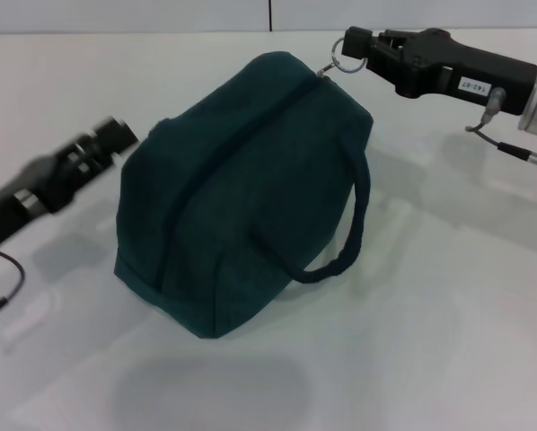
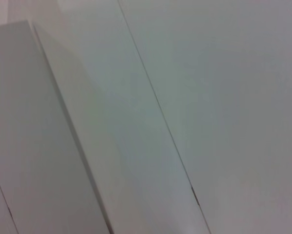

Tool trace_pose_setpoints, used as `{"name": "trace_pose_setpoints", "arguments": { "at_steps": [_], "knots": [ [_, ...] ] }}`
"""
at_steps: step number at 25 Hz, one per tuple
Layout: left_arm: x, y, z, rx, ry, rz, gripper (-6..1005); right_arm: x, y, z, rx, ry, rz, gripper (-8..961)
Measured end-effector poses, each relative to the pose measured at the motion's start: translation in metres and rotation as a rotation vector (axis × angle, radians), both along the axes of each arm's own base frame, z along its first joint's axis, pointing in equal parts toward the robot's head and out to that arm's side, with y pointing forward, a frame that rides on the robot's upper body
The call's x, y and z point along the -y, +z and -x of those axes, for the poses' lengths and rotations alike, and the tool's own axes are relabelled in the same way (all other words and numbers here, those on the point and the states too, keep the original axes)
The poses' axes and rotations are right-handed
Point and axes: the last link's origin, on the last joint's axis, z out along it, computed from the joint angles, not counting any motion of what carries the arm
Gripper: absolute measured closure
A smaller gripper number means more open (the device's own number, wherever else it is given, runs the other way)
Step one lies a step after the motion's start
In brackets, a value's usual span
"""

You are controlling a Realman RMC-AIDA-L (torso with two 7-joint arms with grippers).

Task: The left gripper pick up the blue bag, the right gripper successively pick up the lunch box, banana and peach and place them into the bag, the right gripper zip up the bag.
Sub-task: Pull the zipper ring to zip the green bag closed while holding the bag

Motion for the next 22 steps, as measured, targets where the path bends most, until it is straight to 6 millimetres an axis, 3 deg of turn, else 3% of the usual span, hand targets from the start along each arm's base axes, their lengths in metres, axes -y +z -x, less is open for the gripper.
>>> {"name": "trace_pose_setpoints", "arguments": {
  "at_steps": [5, 13, 19, 20, 22],
  "knots": [
    [-0.013, 0.019, -0.001, 0.061, 0.030, -0.072, 432, 0.002, 0.003, -0.001, -0.011, 0.006, -0.002, 936],
    [-0.070, 0.025, -0.026, 0.071, 0.063, 0.051, 262, 0.002, 0.003, 0.000, -0.009, 0.018, -0.009, 936],
    [-0.110, 0.014, -0.071, -0.036, -0.016, 0.267, 142, 0.002, 0.004, 0.003, -0.010, 0.035, -0.009, 936],
    [-0.110, 0.014, -0.071, -0.036, -0.016, 0.267, 123, 0.002, 0.004, 0.003, -0.009, 0.036, -0.010, 936],
    [-0.120, 0.005, -0.093, -0.135, -0.061, 0.374, 104, 0.002, 0.004, 0.003, -0.007, 0.039, -0.012, 936]
  ]
}}
